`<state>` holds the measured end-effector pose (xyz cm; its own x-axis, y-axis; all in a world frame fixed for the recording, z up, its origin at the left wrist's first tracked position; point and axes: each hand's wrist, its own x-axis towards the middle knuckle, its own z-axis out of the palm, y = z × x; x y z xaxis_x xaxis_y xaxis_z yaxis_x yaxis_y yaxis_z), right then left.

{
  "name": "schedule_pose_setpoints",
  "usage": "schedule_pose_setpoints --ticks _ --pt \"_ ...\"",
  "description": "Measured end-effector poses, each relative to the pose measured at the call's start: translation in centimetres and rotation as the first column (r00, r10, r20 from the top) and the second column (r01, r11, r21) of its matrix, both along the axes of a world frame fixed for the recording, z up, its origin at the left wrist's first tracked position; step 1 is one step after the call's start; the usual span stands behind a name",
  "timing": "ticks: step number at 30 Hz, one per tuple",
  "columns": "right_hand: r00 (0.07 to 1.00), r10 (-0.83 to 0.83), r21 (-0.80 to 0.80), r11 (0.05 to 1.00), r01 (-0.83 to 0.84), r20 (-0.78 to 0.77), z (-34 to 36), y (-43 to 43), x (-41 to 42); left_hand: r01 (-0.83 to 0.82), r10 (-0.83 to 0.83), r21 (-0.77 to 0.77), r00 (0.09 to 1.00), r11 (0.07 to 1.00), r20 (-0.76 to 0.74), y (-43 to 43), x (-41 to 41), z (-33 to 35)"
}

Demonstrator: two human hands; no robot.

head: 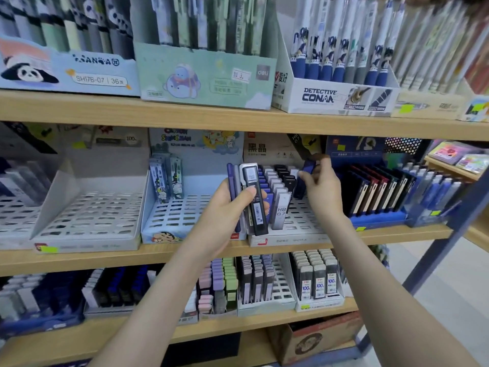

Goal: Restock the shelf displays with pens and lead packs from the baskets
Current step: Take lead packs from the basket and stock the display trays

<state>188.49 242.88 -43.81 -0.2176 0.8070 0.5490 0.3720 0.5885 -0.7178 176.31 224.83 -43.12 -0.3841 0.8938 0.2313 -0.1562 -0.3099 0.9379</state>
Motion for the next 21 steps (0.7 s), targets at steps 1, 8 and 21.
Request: schedule_pose_setpoints --ticks 1,8,21 --pt "1.0 -0.019 0.01 1.0 0.019 0.003 0.0 0.0 0.0 -0.002 0.002 0.005 1.0 1.0 0.001 0.0 0.0 0.0" --pt "0.99 -0.008 -0.094 0.996 -0.006 -0.143 0.6 0.2 0.5 -0.007 0.008 0.021 1.0 1.0 -0.025 0.3 0.0 -0.2" --pt "1.0 -0.015 -0.237 0.971 0.017 0.008 2.8 1.3 0.6 -0.016 0.014 0.059 0.999 0.998 0.034 0.4 -0.5 -0.1"
